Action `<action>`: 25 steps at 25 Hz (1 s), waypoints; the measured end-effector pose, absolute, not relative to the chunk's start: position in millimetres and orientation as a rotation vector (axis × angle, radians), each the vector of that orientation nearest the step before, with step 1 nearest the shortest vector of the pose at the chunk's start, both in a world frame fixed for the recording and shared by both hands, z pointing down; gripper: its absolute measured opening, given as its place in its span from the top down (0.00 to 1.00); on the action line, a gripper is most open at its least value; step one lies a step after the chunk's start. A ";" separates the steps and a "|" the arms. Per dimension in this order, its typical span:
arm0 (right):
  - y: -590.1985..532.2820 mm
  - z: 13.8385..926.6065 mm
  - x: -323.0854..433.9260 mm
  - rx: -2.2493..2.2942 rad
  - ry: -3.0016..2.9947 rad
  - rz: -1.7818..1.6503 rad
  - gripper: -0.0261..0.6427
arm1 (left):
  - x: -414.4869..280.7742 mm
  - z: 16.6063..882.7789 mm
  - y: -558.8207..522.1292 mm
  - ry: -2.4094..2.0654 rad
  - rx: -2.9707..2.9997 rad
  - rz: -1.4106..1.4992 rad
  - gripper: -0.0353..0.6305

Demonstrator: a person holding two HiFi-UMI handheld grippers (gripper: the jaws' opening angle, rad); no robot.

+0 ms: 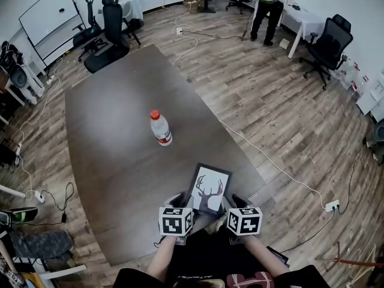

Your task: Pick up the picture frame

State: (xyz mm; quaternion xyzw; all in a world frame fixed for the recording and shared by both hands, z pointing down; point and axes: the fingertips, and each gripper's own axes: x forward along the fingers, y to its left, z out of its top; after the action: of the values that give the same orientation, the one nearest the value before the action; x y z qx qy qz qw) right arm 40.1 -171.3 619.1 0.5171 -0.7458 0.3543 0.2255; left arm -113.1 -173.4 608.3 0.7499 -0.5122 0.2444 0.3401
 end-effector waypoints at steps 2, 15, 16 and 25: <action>-172.1 622.9 38.6 1.429 -2.042 0.977 0.73 | -112.0 609.6 -173.7 -1.319 1.958 0.649 0.76; -178.3 634.3 29.6 1.432 -1.989 0.991 0.76 | -114.7 624.6 -175.0 -1.293 1.931 0.691 0.76; -177.6 635.7 29.5 1.430 -1.983 0.993 0.76 | -115.0 625.8 -175.0 -1.291 1.931 0.693 0.76; -177.8 643.7 34.2 1.436 -1.949 1.021 0.76 | -111.6 635.7 -178.2 -1.276 1.911 0.722 0.76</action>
State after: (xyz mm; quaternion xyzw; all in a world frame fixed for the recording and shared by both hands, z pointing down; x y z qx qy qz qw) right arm 34.2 -177.8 643.7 0.5285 -0.7174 0.3760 0.2544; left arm -111.6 -178.2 635.7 0.7408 -0.4947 0.2800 0.3580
